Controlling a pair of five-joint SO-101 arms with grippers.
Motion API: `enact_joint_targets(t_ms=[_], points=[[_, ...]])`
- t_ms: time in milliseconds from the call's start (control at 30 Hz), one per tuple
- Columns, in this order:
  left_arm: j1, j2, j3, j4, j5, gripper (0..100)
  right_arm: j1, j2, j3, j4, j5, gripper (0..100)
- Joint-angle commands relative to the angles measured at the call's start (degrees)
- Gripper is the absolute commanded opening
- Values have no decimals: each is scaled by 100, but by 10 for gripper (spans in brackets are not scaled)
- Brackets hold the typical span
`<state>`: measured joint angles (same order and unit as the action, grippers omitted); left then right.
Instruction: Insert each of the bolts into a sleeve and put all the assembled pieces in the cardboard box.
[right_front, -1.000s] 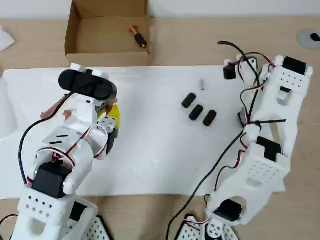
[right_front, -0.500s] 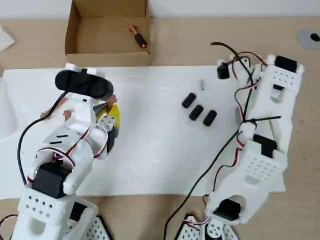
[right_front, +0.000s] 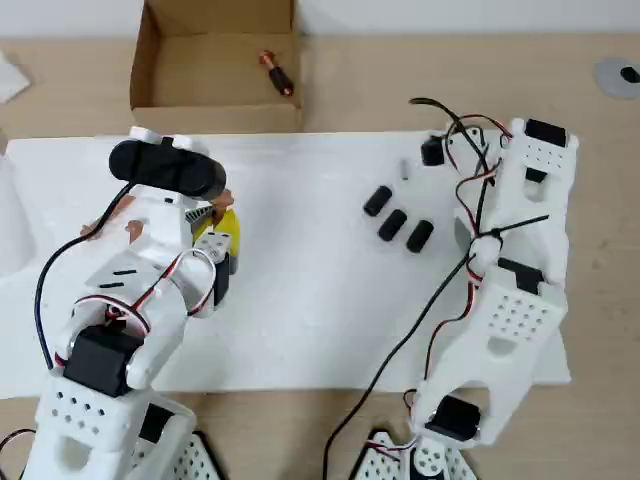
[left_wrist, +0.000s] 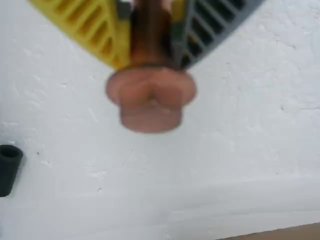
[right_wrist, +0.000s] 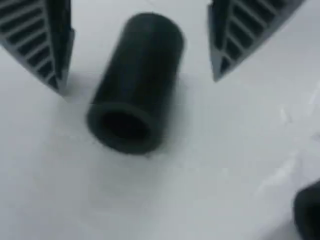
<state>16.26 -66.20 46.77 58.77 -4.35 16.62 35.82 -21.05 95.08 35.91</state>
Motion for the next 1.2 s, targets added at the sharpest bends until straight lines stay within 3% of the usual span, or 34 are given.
enact_joint_targets(t_ms=[0, 133, 333, 700, 833, 1167], points=[[-62, -127, -79, -62, 26, 5, 57, -31, -84, -79, -70, 224], [-62, -127, -88, -62, 26, 5, 57, -31, -48, -79, -70, 215], [-62, -127, -88, -62, 26, 5, 40, -22, -84, -79, -62, 114], [-62, -127, -123, -53, 26, 5, 22, -22, -75, -79, -62, 103], [-35, -127, -431, 290, 26, 5, 22, -22, -84, -88, -70, 5], [-62, -127, -747, 545, 26, 5, 57, -251, -400, 158, -246, 9]])
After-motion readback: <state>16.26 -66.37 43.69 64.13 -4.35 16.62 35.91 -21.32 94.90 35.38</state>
